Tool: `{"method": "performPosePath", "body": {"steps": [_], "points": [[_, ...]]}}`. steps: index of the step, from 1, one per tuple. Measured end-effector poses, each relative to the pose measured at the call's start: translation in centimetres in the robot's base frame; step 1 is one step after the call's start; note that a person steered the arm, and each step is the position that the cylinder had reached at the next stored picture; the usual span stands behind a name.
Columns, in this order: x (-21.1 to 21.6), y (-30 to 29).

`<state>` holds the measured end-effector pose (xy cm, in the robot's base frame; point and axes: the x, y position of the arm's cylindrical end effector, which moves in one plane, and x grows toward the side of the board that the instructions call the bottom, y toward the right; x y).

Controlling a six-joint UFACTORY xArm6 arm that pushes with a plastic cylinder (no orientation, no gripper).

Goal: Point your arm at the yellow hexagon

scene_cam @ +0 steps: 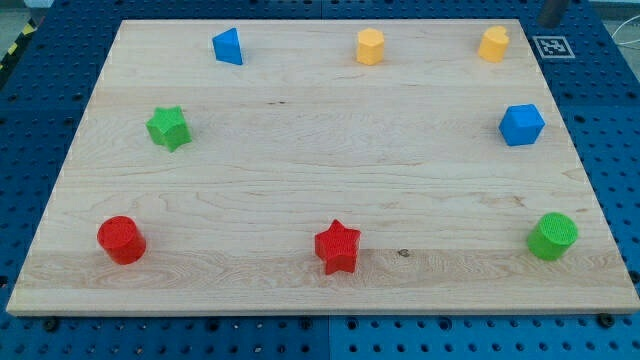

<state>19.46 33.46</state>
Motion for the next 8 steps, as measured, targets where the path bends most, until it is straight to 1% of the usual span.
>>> {"method": "performPosePath", "body": {"steps": [4, 5, 7, 8], "points": [[-0.4, -5.9], [-0.3, -8.6], [0.8, -9.8], [0.8, -11.2]]}}
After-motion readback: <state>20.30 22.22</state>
